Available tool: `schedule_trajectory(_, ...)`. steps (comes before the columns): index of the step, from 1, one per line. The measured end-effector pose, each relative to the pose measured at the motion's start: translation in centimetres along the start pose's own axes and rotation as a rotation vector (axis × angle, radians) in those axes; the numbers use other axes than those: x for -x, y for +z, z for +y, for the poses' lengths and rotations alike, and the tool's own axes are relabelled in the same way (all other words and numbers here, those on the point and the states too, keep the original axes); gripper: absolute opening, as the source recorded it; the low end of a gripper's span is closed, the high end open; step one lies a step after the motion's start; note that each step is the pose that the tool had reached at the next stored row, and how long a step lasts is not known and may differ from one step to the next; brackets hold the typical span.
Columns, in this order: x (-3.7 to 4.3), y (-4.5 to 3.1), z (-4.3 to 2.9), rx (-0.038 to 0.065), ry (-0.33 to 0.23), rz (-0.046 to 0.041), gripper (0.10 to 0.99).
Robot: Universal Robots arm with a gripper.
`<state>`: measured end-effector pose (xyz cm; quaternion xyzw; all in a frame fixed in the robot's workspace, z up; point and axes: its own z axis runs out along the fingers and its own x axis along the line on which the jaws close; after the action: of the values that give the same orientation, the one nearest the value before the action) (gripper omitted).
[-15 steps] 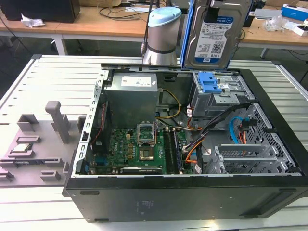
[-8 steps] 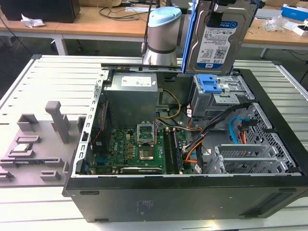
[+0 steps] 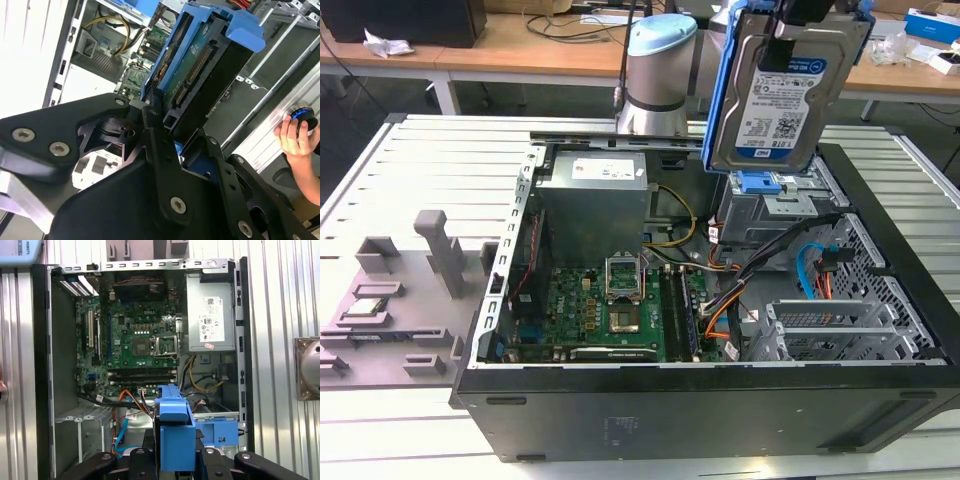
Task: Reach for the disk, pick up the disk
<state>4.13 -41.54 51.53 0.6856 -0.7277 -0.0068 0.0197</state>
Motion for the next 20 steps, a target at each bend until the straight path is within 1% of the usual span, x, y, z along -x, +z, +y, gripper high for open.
schedule_trajectory(1,-0.4,0.0,-0.02,0.0,0.0,0.0002,0.365)
schedule_trajectory(3,-0.83,0.01,-0.05,0.0,0.0,0.0002,0.365)
schedule_trajectory(5,-1.56,0.02,-0.09,0.0,0.0,0.0003,0.365)
schedule_trajectory(8,-2.4,0.04,-0.14,0.0,0.0,0.0003,0.365)
schedule_trajectory(10,-2.75,0.05,-0.17,0.0,0.0,0.0002,0.365)
schedule_trajectory(11,-3.08,0.05,-0.19,0.0,0.0,0.0002,0.365)
schedule_trajectory(14,-3.73,0.06,-0.22,0.0,0.0,0.0002,0.365)
schedule_trajectory(18,-5.28,0.09,-0.32,0.0,0.0,0.0002,0.365)
schedule_trajectory(20,-6.18,0.11,-0.37,0.0,0.0,0.0002,0.365)
